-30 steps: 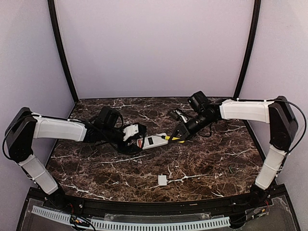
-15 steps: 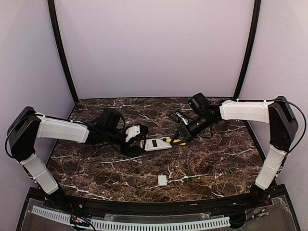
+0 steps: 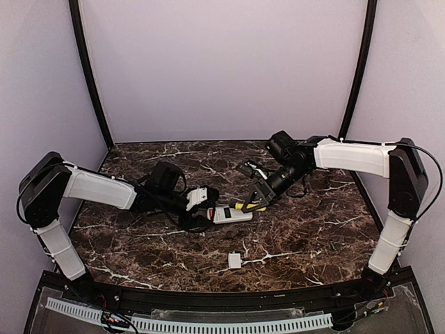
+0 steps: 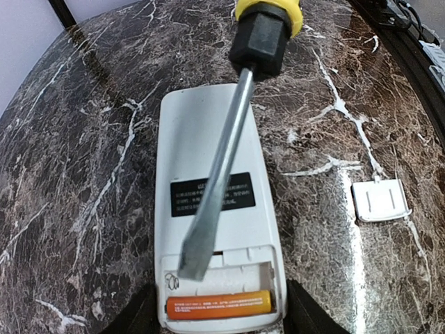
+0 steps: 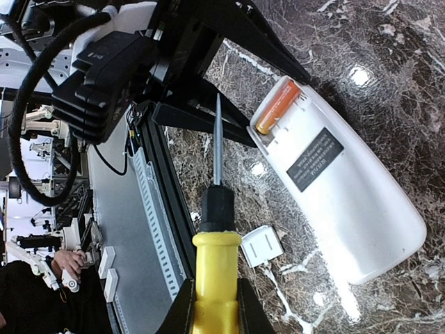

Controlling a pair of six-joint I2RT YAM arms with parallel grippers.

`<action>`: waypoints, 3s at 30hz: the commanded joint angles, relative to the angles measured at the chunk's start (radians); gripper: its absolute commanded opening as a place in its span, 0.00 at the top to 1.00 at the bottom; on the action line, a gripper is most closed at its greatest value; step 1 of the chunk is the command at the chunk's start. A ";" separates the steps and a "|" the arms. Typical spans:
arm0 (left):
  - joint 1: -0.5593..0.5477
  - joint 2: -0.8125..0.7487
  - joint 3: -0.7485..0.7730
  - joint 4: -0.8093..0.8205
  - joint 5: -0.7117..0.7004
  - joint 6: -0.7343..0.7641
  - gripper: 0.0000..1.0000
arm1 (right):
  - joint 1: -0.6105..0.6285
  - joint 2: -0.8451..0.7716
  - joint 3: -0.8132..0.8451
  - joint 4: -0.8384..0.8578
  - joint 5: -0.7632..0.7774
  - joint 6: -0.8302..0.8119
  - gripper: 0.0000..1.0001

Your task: Unload the batteries from the remote control

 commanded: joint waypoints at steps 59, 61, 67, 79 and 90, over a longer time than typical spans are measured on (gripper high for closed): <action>-0.038 0.030 0.000 0.022 -0.017 0.107 0.65 | 0.068 0.204 0.241 -0.274 0.191 0.023 1.00; -0.037 0.030 0.001 0.020 -0.016 0.106 0.65 | 0.071 0.210 0.249 -0.274 0.191 0.024 1.00; -0.037 0.026 0.005 0.013 -0.016 0.106 0.66 | 0.080 0.230 0.270 -0.274 0.185 0.027 1.00; -0.044 0.026 0.015 0.006 -0.017 0.110 0.67 | 0.086 0.293 0.357 -0.324 0.134 0.011 1.00; -0.051 0.024 0.016 -0.009 -0.023 0.122 0.67 | 0.087 0.290 0.302 -0.258 0.013 -0.059 1.00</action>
